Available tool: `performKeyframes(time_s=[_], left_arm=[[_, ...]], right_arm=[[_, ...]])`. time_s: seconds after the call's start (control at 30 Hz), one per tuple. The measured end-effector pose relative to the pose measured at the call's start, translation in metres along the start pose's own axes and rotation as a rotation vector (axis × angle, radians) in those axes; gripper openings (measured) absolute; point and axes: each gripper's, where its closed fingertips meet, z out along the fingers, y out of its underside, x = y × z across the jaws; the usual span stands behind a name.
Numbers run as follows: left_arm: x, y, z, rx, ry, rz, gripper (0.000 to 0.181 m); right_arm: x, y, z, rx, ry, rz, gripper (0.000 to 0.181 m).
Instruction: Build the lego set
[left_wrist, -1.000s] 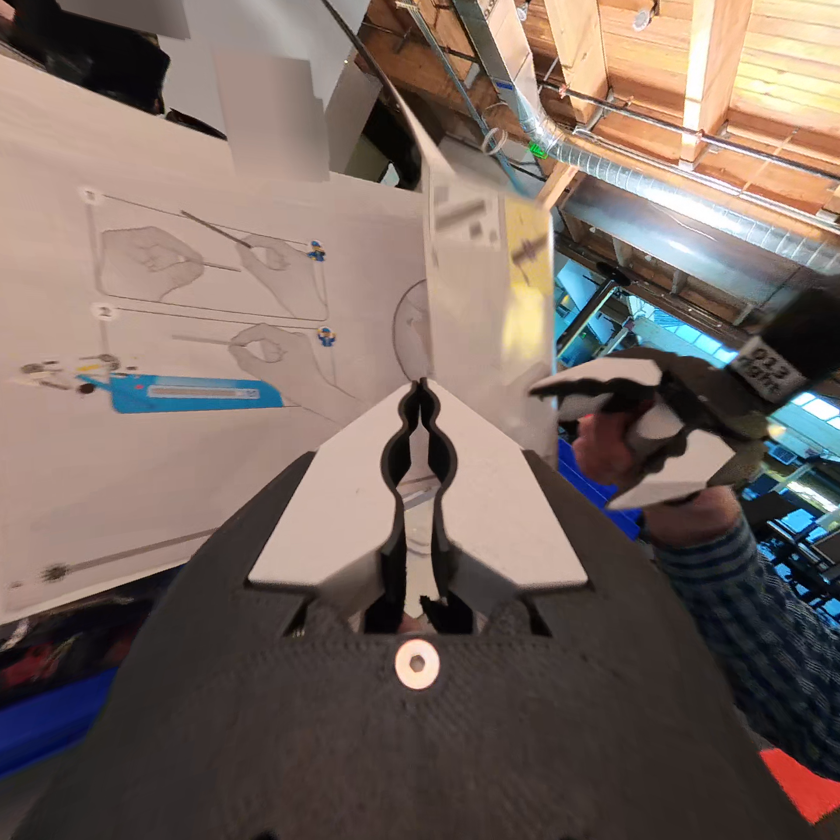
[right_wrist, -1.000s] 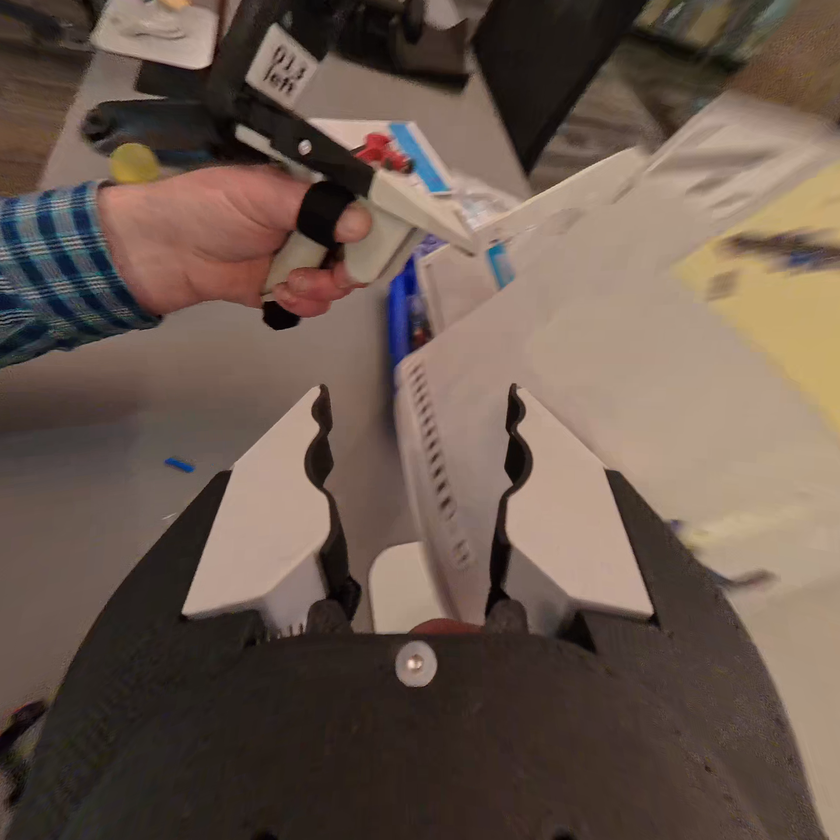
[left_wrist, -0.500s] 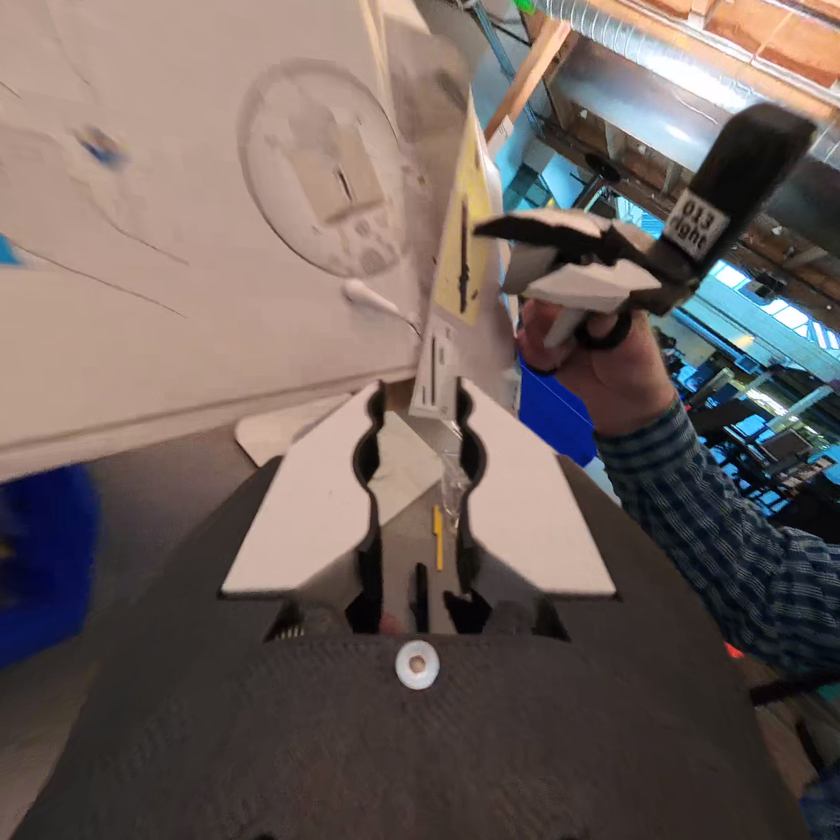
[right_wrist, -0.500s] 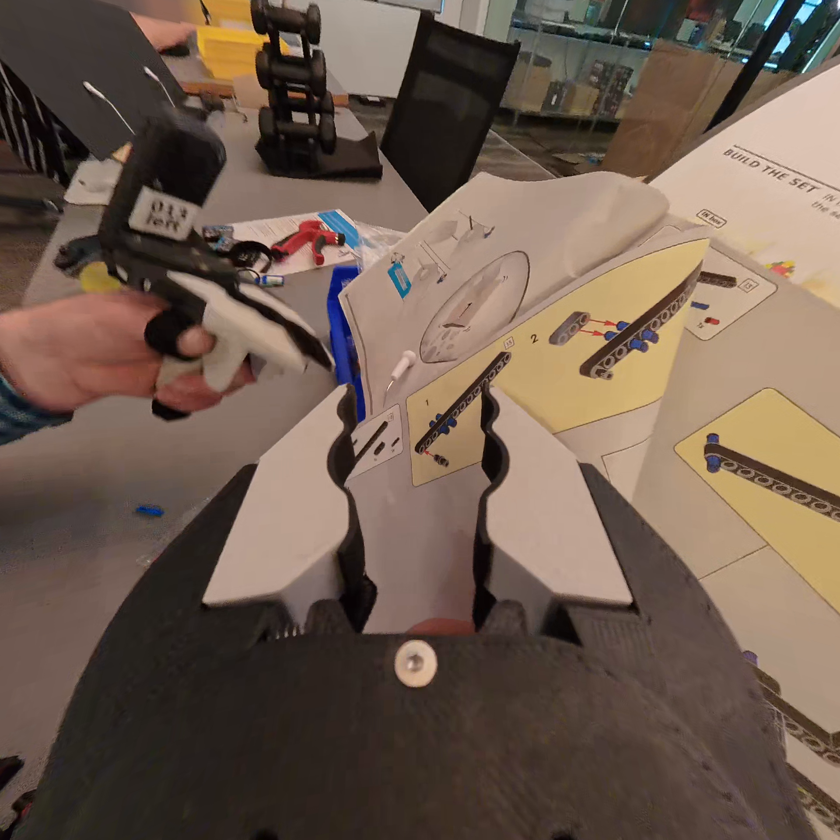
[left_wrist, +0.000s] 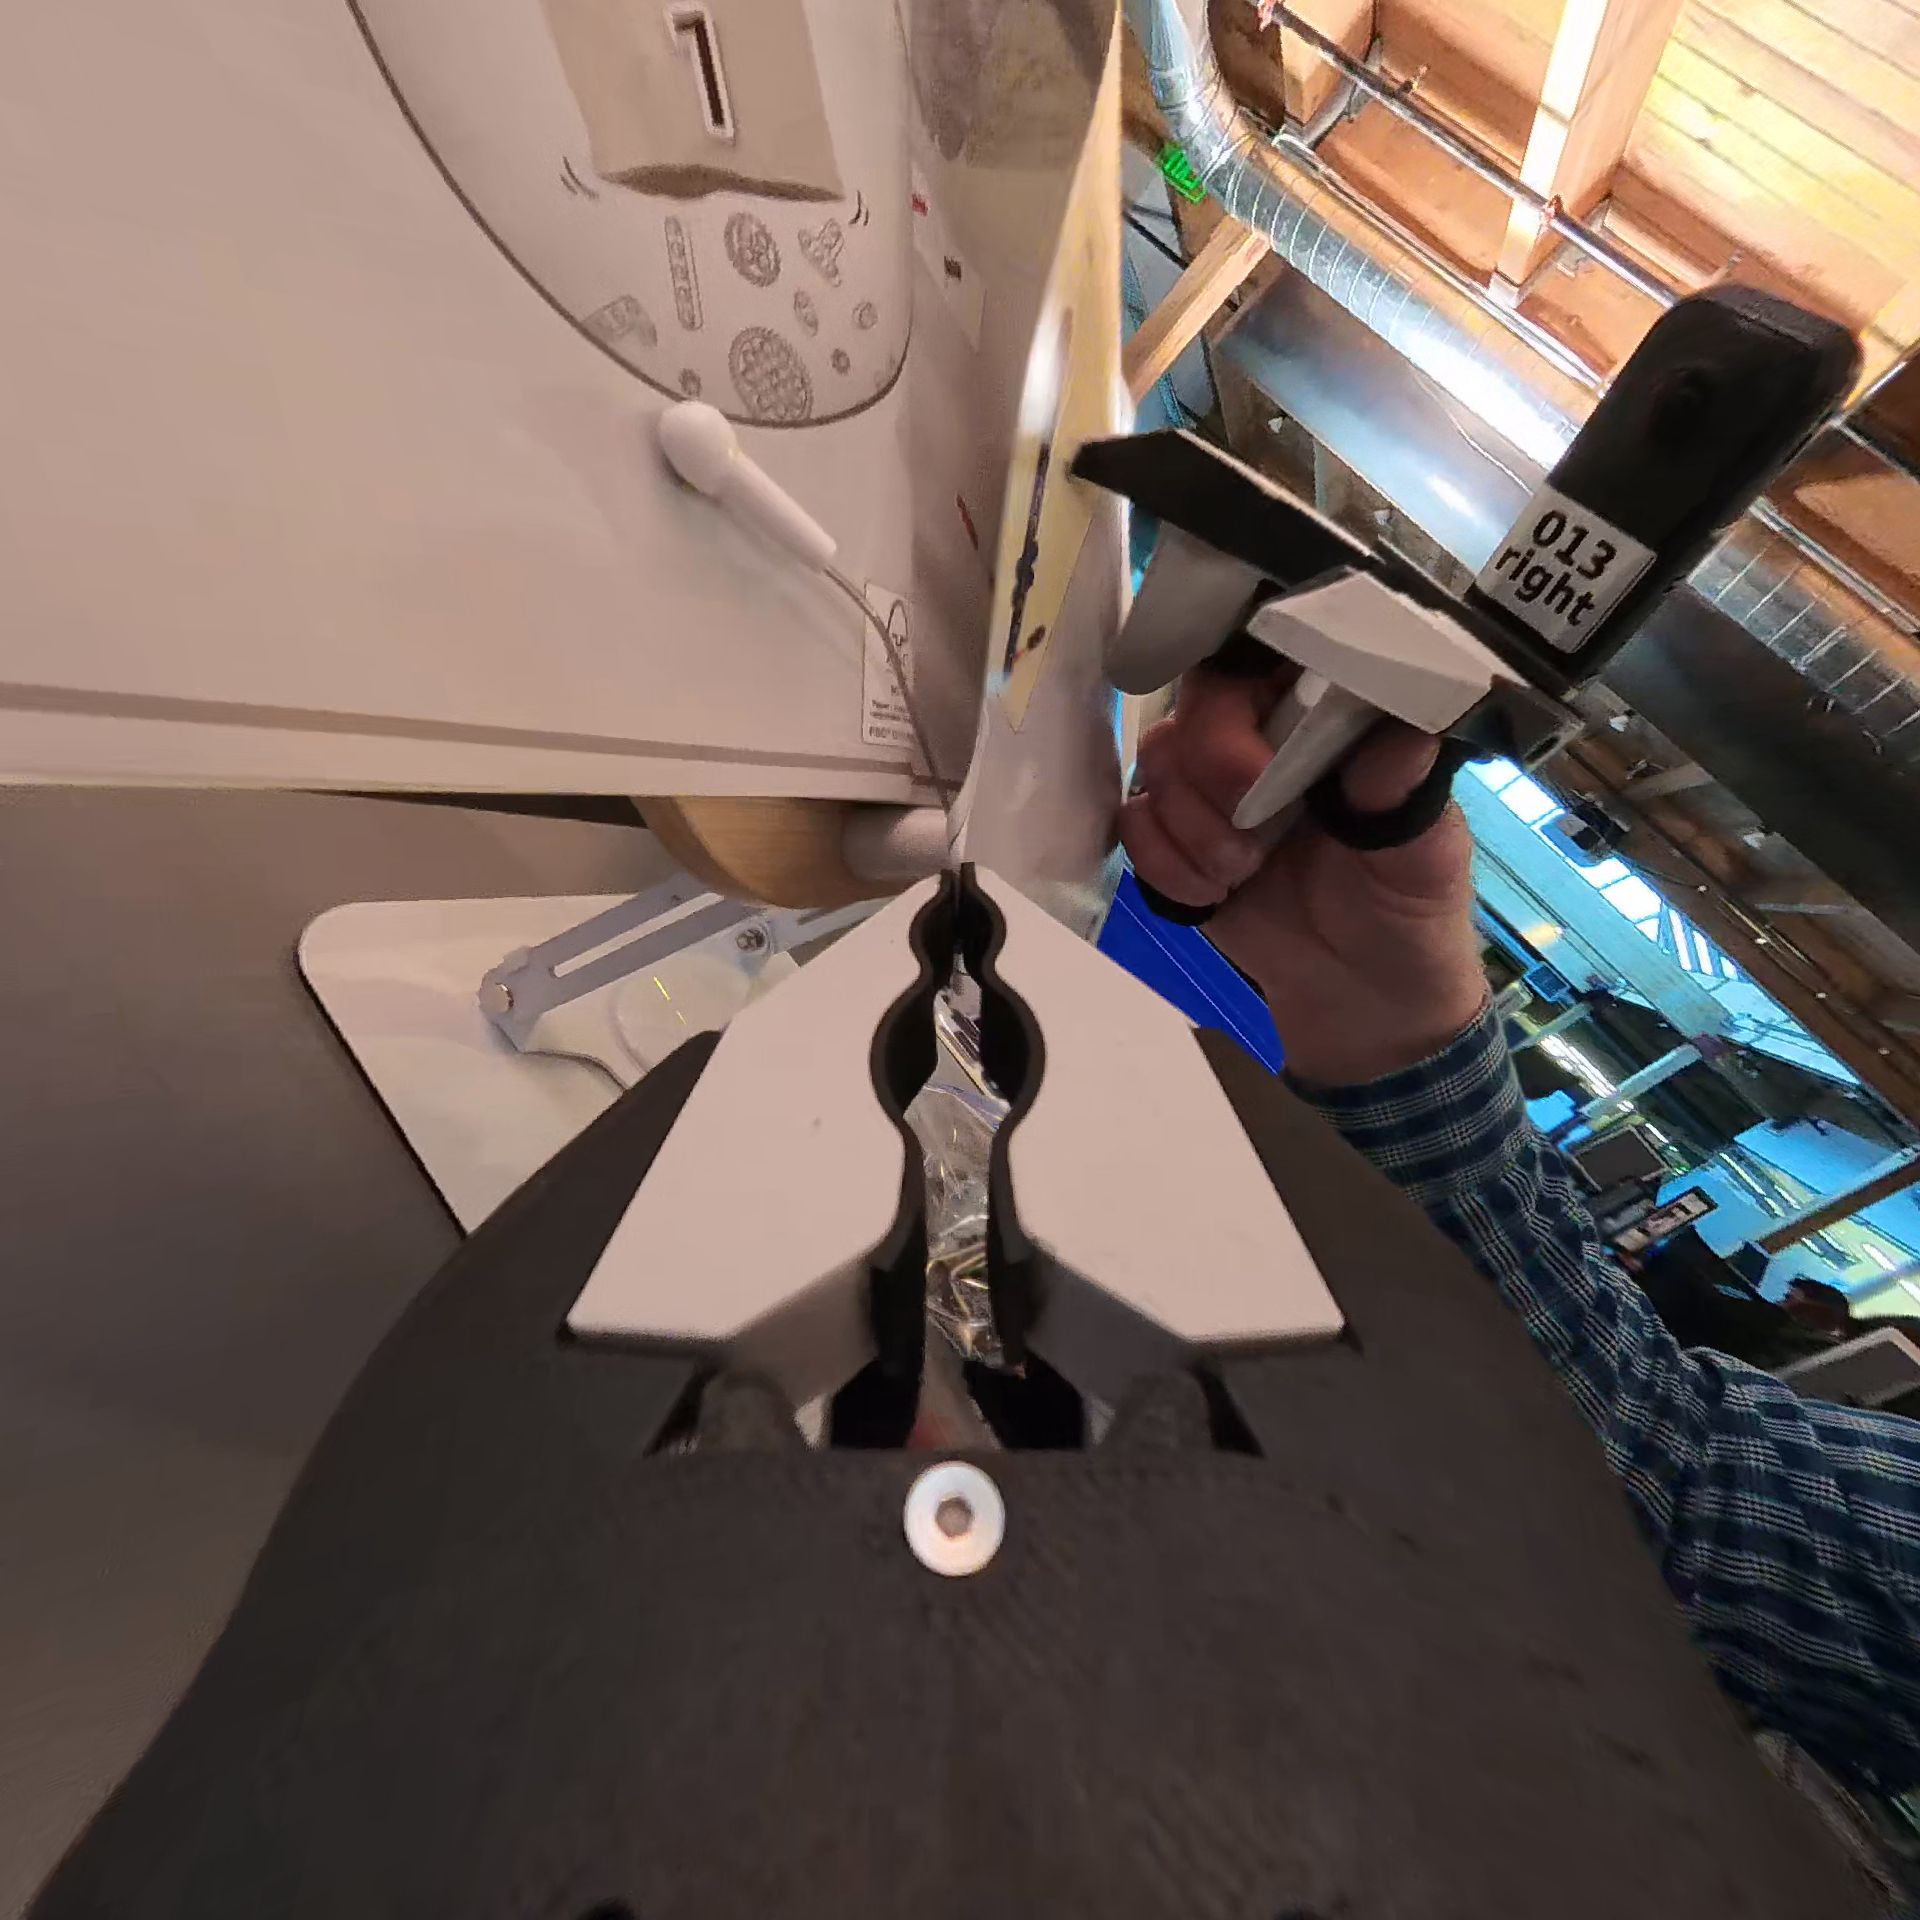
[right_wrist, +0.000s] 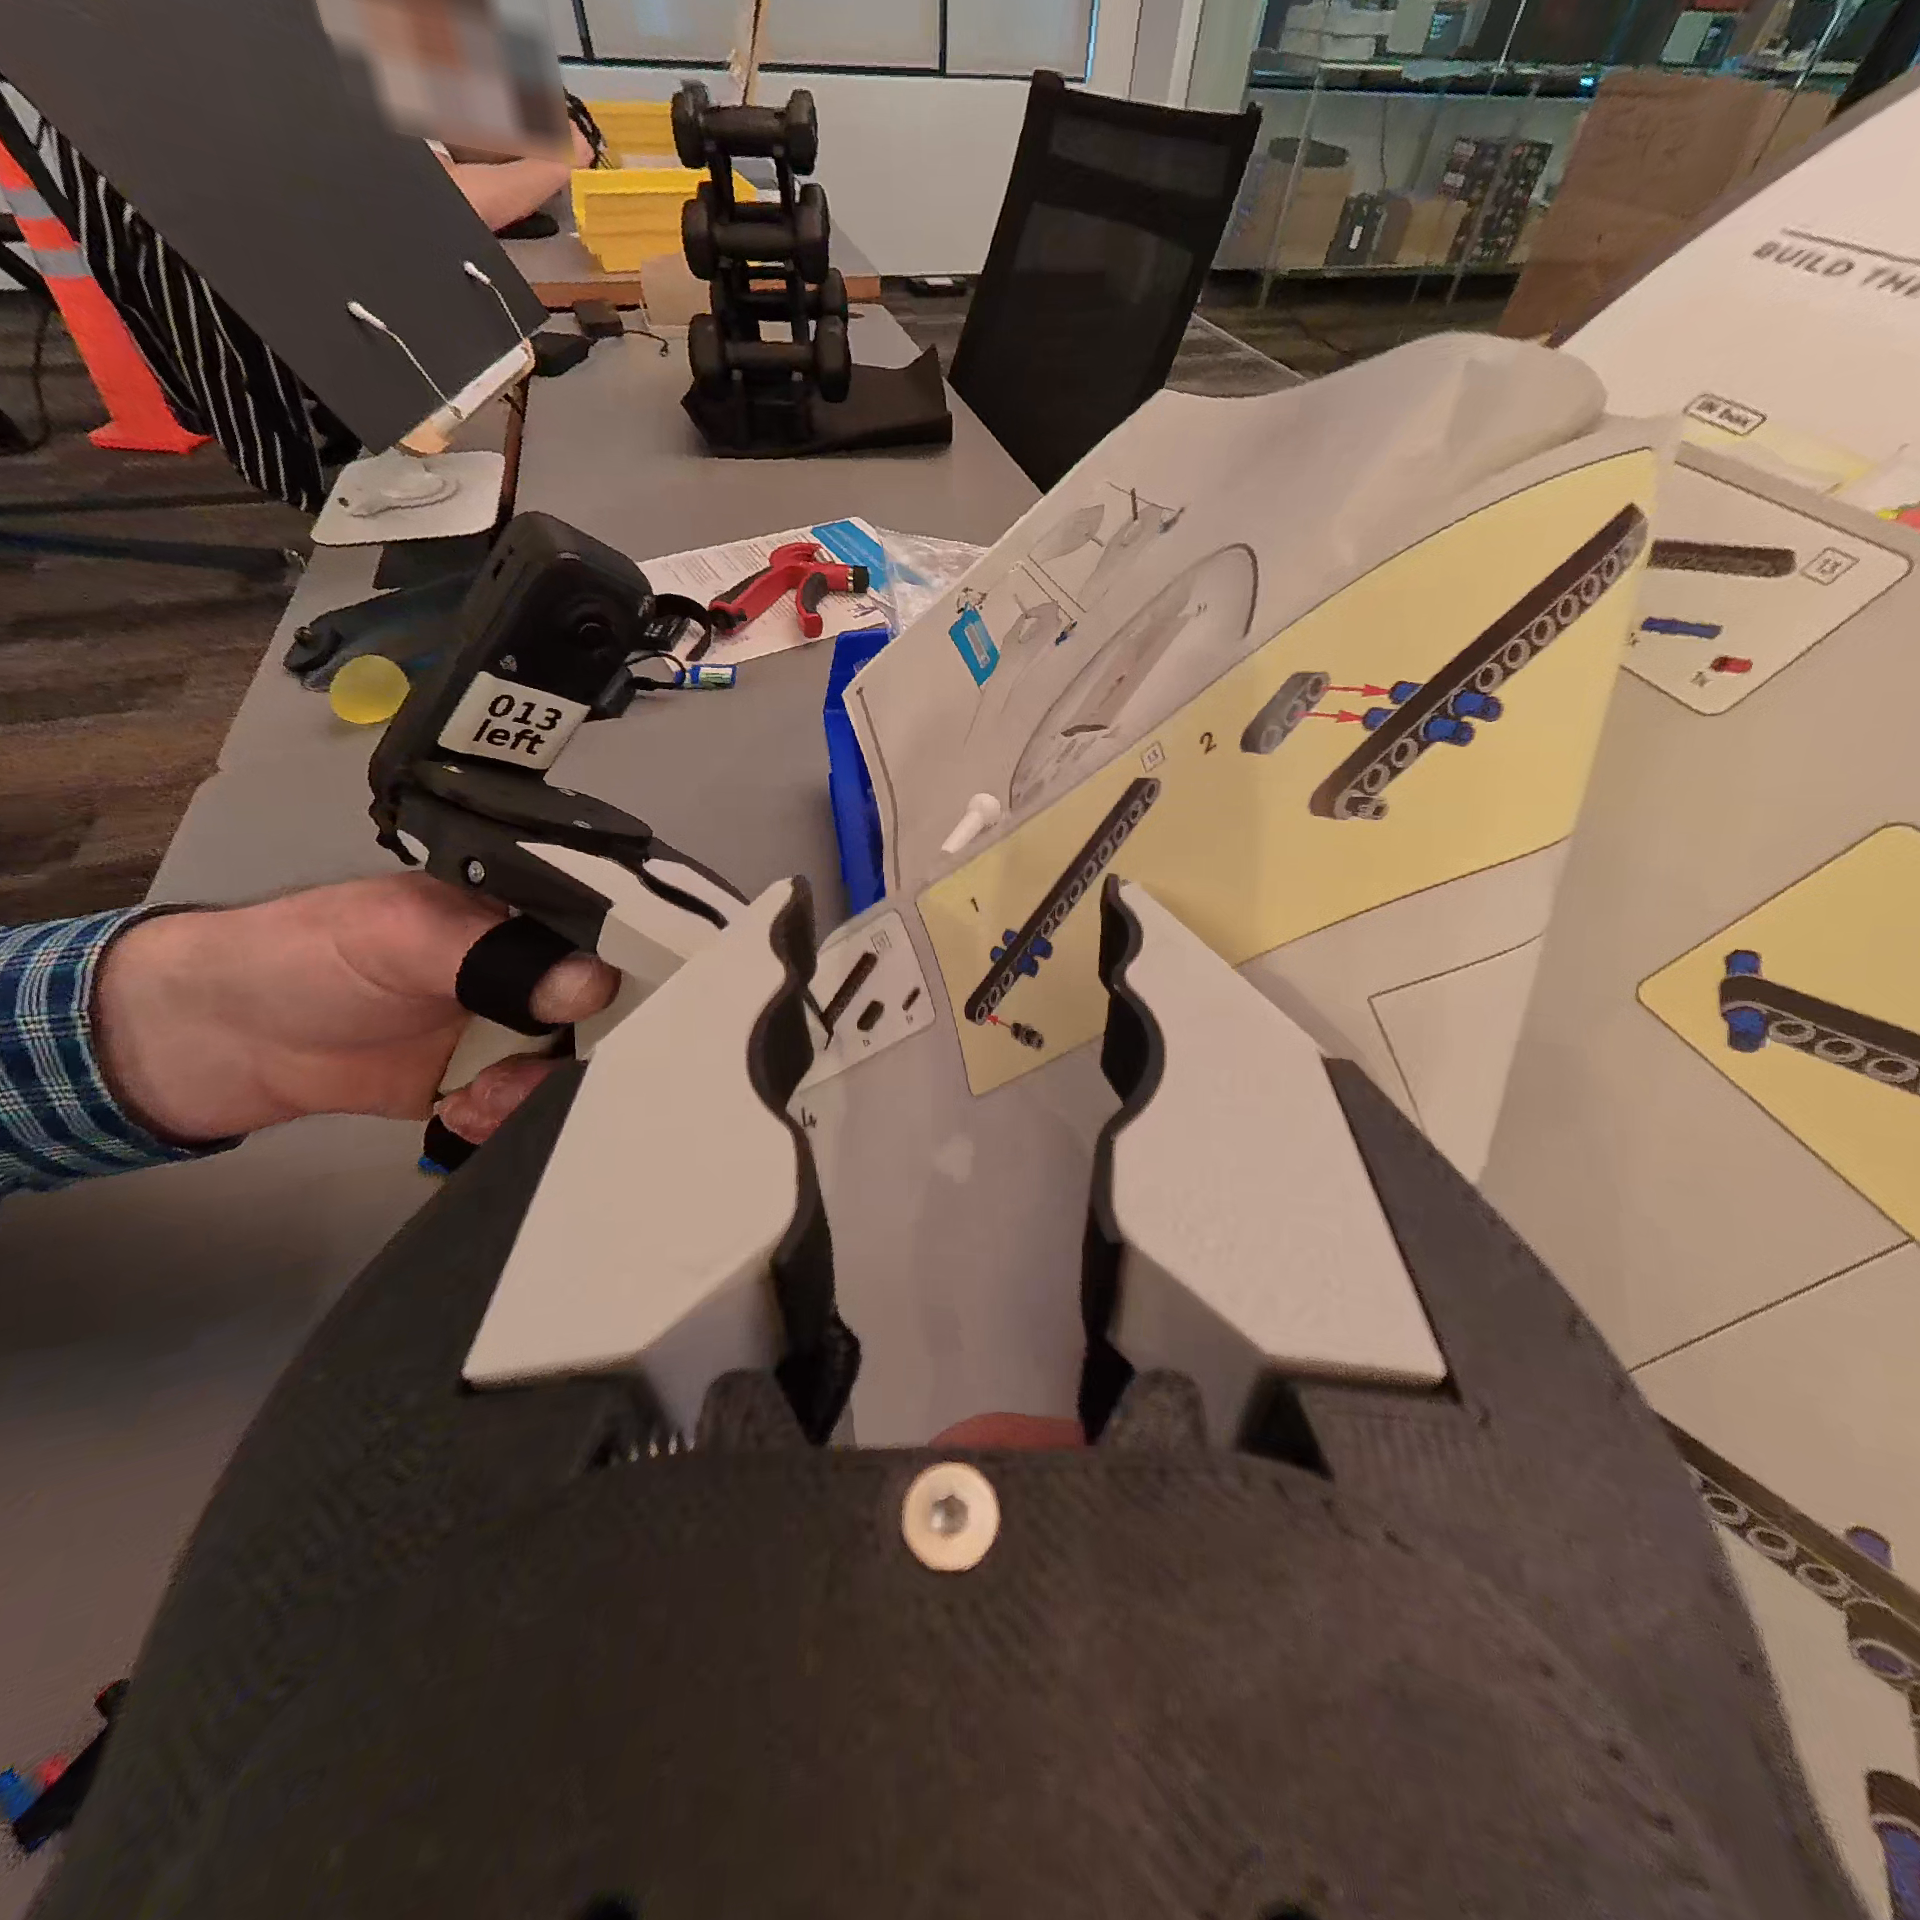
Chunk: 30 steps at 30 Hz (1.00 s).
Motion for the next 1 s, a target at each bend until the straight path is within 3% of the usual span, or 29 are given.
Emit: performKeyframes(time_s=[0.03,0.17,0.33,0.47,0.63,0.87,1.0], left_arm=[[0.002,-0.004,-0.004,0.009,-0.005,0.013,0.000],[0.018,-0.024,-0.025,-0.041,-0.016,0.128,0.000],[0.017,-0.089,-0.063,-0.057,-0.117,0.289,0.000],[0.003,-0.139,-0.086,-0.093,-0.210,0.396,0.000],[-0.039,-0.186,-0.103,-0.117,-0.358,0.466,0.000],[-0.081,-0.212,-0.103,-0.108,-0.441,0.487,0.000],[-0.090,-0.224,-0.101,-0.053,-0.470,0.513,0.000]], right_arm=[[-0.002,-0.002,-0.002,0.004,-0.005,-0.004,0.053],[-0.007,-0.021,-0.020,0.021,0.012,-0.052,0.058],[0.008,-0.023,-0.031,-0.086,0.079,-0.144,0.061],[0.012,-0.015,-0.018,-0.177,0.093,-0.242,0.057],[0.018,-0.009,0.012,-0.269,0.095,-0.359,0.050],[0.025,-0.003,0.045,-0.363,0.148,-0.572,0.036],[0.029,-0.003,0.055,-0.373,0.170,-0.589,0.028]])
